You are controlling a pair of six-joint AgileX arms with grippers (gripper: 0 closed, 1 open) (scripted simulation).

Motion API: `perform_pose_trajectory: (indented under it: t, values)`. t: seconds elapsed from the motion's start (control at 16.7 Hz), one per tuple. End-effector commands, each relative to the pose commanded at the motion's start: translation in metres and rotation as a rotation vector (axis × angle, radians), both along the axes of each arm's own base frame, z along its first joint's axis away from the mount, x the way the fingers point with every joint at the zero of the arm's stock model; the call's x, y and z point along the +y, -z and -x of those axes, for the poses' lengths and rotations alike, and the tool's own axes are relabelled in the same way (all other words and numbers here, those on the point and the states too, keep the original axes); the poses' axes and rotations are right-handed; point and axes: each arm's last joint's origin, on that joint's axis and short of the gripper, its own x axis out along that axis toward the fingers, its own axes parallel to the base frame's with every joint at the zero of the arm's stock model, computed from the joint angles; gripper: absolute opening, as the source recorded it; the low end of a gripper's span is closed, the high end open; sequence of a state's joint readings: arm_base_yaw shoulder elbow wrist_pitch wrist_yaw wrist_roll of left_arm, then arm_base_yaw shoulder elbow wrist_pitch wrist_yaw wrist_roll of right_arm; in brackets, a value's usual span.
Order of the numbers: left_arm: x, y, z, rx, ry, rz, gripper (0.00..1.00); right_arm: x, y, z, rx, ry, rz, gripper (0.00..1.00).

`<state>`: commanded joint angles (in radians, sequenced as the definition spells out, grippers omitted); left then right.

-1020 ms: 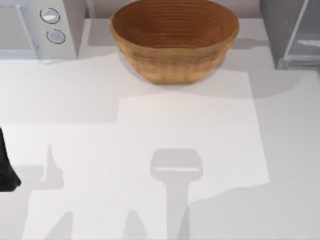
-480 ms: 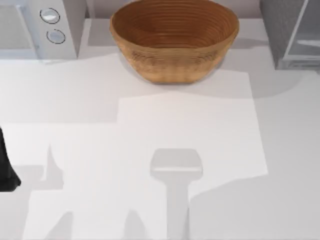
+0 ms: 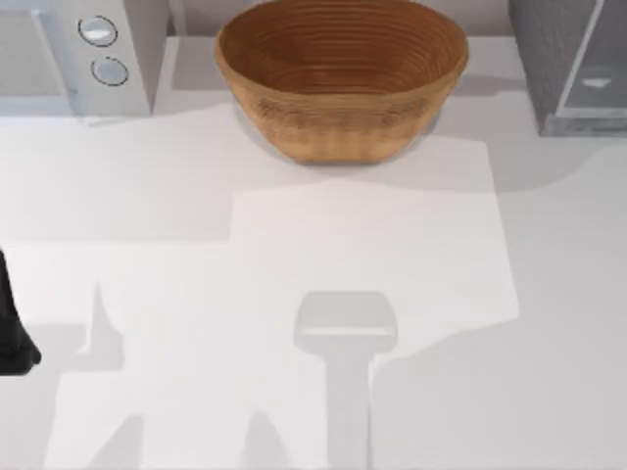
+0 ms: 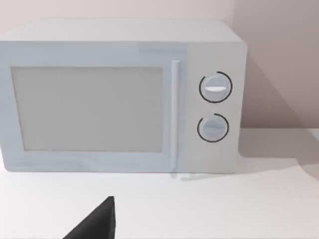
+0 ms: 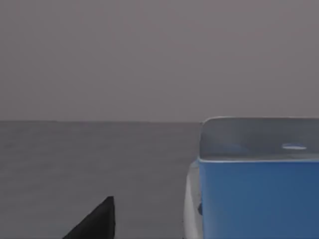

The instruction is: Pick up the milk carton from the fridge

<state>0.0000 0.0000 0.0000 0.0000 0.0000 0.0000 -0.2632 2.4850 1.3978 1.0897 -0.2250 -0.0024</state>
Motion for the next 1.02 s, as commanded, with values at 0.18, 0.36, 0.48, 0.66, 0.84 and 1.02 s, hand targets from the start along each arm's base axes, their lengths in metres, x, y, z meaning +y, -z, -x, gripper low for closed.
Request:
perform_pose_trajectory:
  t: [0.18,0.36,0.48,0.66,0.84,1.02]
  values:
    - [0.0000,0.0000,0.0000,0.000,0.000,0.000,1.00,0.0000,0.0000,0.0000,0.000,0.000,0.000,0.85]
    - [0.0000,0.0000,0.0000,0.000,0.000,0.000,1.00,0.0000,0.0000,0.0000,0.000,0.000,0.000,0.62]
    - [0.0000,0.0000,0.0000,0.000,0.000,0.000,1.00,0.0000,0.0000,0.0000,0.000,0.000,0.000,0.47]
    - [0.0000,0.0000,0.0000,0.000,0.000,0.000,1.00,0.0000,0.0000,0.0000,0.000,0.000,0.000,0.25]
    - [0.0000,0.0000,0.0000,0.000,0.000,0.000,1.00,0.0000,0.0000,0.0000,0.000,0.000,0.000,0.02]
    - [0.0000,0.0000,0.0000,0.000,0.000,0.000,1.00,0.0000,0.0000,0.0000,0.000,0.000,0.000,0.00]
